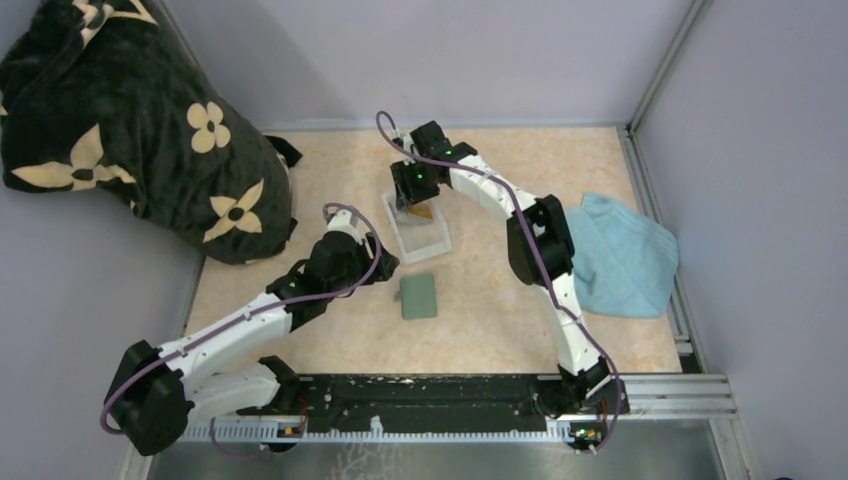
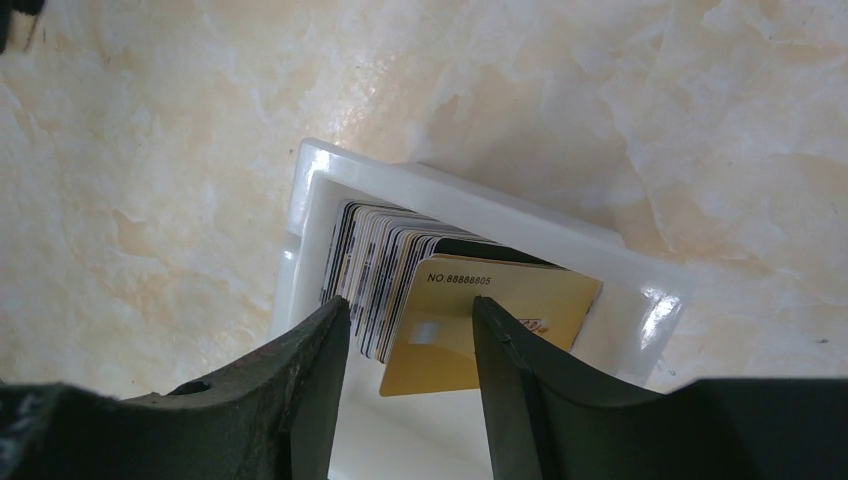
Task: Put the credit cards into the card holder
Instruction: Pick up the credit card from the storage box.
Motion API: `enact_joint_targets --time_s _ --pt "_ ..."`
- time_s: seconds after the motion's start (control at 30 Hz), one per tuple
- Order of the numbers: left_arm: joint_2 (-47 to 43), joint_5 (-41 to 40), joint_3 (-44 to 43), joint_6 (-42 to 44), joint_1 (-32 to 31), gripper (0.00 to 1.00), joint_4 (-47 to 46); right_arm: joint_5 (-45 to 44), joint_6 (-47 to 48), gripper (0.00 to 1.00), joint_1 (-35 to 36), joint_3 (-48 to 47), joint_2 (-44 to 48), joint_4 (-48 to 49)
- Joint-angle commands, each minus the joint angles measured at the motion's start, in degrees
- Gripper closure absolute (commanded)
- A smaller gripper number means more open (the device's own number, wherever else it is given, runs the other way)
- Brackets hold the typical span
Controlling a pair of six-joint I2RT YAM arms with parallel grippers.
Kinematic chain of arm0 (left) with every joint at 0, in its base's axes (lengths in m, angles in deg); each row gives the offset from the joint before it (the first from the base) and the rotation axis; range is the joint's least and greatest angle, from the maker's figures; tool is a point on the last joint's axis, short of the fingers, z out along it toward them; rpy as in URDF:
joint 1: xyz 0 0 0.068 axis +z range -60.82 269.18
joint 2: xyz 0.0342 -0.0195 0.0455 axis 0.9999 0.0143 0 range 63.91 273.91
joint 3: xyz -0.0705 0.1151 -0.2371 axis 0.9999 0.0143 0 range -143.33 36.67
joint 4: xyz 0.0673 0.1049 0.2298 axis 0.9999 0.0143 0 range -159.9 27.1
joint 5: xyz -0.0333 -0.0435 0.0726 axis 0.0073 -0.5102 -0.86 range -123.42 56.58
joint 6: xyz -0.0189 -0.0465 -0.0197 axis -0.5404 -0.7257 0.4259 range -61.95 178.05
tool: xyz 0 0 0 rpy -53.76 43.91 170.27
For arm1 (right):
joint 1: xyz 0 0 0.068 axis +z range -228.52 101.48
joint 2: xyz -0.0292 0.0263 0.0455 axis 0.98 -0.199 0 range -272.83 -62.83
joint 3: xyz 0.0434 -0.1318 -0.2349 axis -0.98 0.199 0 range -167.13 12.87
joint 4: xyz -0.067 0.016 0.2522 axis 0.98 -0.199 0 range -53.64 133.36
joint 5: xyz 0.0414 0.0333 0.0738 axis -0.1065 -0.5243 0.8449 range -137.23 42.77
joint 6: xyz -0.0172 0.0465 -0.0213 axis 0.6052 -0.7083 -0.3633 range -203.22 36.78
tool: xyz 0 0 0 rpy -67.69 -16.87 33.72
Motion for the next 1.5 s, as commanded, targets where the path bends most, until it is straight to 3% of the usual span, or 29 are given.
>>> enact_joint_targets --time_s 0.0,0.23,0.43,0.63,1.47 --pt "5.7 -2.89 -4.86 0.65 5.48 0.33 -2.83 1.7 -1.65 0.51 0.37 0.36 1.08 2.19" --pt "15.37 4.53 -6.74 1.12 15.22 0.43 -7.27 1.65 -1.48 0.53 0.45 0.08 0.61 1.43" --pt "23.45 8.02 -8.76 1.95 16.57 0.58 -9.87 0.68 -1.05 0.56 1.39 -1.08 0.2 0.38" --pt "31.83 13.85 -14.11 2.06 16.63 0.66 -9.28 0.16 -1.15 0.61 2.33 -1.95 0.39 -0.39" --pt "37.1 14.15 -20.57 0.84 17.35 0.66 -9.3 -3.85 -2.28 0.71 5.37 0.34 6.21 -0.67"
